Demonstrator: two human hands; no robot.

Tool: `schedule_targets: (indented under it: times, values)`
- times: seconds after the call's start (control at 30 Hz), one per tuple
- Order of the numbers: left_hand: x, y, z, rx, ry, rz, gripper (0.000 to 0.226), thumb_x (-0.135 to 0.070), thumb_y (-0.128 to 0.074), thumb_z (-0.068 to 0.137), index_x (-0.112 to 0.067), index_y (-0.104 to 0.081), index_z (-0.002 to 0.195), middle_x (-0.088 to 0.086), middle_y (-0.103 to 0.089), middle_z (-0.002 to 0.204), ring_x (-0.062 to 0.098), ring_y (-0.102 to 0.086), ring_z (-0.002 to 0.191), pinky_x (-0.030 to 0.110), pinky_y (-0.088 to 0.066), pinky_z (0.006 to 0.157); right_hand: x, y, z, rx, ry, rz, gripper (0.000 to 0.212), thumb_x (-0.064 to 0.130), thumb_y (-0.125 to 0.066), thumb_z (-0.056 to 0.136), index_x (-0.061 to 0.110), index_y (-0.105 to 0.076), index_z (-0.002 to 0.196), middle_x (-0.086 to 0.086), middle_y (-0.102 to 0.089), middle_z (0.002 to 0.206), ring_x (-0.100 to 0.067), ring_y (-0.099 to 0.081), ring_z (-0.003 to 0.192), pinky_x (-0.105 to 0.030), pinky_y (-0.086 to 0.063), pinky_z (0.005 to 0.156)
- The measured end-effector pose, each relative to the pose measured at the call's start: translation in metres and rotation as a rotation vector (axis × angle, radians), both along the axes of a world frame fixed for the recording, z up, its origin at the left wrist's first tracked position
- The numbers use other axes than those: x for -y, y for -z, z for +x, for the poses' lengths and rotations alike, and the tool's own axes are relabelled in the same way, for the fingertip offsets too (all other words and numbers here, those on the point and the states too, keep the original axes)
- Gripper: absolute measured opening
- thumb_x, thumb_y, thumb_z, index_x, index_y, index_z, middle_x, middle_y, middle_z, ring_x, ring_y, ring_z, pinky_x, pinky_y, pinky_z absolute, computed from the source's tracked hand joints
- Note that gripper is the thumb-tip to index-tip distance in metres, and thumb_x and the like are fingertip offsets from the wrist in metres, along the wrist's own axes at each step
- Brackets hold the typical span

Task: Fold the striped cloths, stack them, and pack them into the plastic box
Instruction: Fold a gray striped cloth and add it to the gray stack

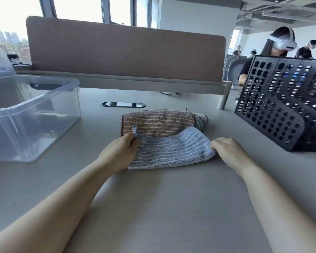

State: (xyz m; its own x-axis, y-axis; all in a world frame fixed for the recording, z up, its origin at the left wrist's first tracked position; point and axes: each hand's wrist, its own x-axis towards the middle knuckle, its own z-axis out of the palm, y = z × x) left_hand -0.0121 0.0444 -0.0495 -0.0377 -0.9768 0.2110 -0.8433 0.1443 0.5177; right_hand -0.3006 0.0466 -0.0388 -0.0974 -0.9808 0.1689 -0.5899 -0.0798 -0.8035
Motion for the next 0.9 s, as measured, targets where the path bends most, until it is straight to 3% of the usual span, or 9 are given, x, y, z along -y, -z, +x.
schedule_targets:
  times: [0.07,0.13,0.23,0.33,0.43,0.53,0.63,0.73,0.9]
  values:
    - [0.0,-0.001,-0.004,-0.016,-0.036,-0.002,0.028,-0.039,-0.034,0.099,-0.019,-0.045,0.083,0.006,-0.051,0.086,0.033,-0.052,0.088,0.036,-0.041,0.072,0.003,0.001,0.003,-0.02,0.045,-0.009,0.024,0.023,-0.056,0.076,0.002,-0.054,0.064,-0.003,-0.053,0.071,-0.019,-0.047,0.073,-0.031,-0.034,0.065]
    - [0.002,-0.002,-0.003,-0.063,-0.092,0.021,0.03,-0.042,-0.035,0.099,-0.02,-0.055,0.104,0.011,-0.053,0.107,0.034,-0.051,0.106,0.037,-0.043,0.086,0.006,0.002,0.009,0.042,0.093,-0.01,0.019,0.026,-0.059,0.082,0.007,-0.061,0.077,0.0,-0.059,0.076,-0.017,-0.051,0.077,-0.029,-0.037,0.066]
    - [0.008,-0.004,0.0,-0.082,-0.138,0.078,0.035,-0.043,-0.036,0.098,-0.022,-0.057,0.116,0.014,-0.058,0.119,0.034,-0.05,0.114,0.041,-0.042,0.097,0.018,0.004,0.02,-0.054,0.132,0.003,0.036,0.046,-0.062,0.083,0.014,-0.051,0.069,0.001,-0.05,0.065,-0.018,-0.047,0.066,-0.03,-0.034,0.058]
    - [0.009,-0.009,-0.005,-0.185,-0.093,0.139,0.03,-0.037,-0.04,0.098,-0.016,-0.061,0.104,0.012,-0.062,0.095,0.03,-0.056,0.091,0.032,-0.044,0.079,0.026,0.005,0.031,-0.15,0.11,0.016,0.048,0.044,-0.066,0.082,0.016,-0.035,0.058,-0.001,-0.037,0.056,-0.021,-0.039,0.059,-0.031,-0.025,0.053]
    - [0.004,-0.015,-0.012,-0.346,-0.037,0.151,0.028,-0.032,-0.045,0.098,-0.011,-0.054,0.082,0.002,-0.042,0.059,0.018,-0.037,0.056,0.029,-0.023,0.054,0.031,0.003,0.031,-0.072,0.057,0.084,0.036,0.034,-0.074,0.077,0.002,-0.058,0.07,-0.012,-0.06,0.067,-0.023,-0.053,0.065,-0.029,-0.035,0.057]
    - [0.001,-0.017,-0.012,-0.386,-0.015,0.055,0.033,-0.026,-0.049,0.097,-0.007,-0.046,0.071,0.002,-0.033,0.055,0.016,-0.027,0.05,0.03,-0.016,0.051,0.03,-0.001,0.027,0.086,-0.039,0.204,0.046,0.038,-0.08,0.068,-0.003,-0.063,0.081,-0.008,-0.057,0.075,-0.017,-0.053,0.068,-0.028,-0.036,0.064]
    - [0.0,-0.019,-0.01,-0.365,-0.011,-0.138,0.031,-0.021,-0.053,0.095,0.007,-0.057,0.081,0.017,-0.047,0.068,0.022,-0.038,0.06,0.029,-0.024,0.054,0.029,-0.003,0.023,0.22,-0.155,0.209,0.061,0.041,-0.083,0.059,-0.007,-0.06,0.088,-0.008,-0.058,0.082,-0.019,-0.056,0.078,-0.033,-0.042,0.075]
    - [0.0,-0.023,-0.008,-0.414,0.001,-0.284,0.019,-0.015,-0.059,0.091,0.001,-0.068,0.086,0.012,-0.059,0.088,0.021,-0.051,0.08,0.027,-0.035,0.062,0.029,-0.002,0.026,0.332,-0.187,0.123,0.028,0.018,-0.079,0.073,-0.001,-0.064,0.088,-0.008,-0.064,0.083,-0.02,-0.061,0.082,-0.035,-0.047,0.08]
    - [-0.001,-0.027,-0.002,-0.638,-0.002,-0.303,0.013,-0.022,-0.065,0.088,-0.012,-0.071,0.085,0.009,-0.065,0.098,0.023,-0.06,0.085,0.031,-0.047,0.075,0.032,0.0,0.027,0.351,-0.045,-0.151,0.043,0.035,-0.073,0.079,-0.007,-0.064,0.078,-0.008,-0.054,0.072,-0.015,-0.047,0.072,-0.028,-0.037,0.069]
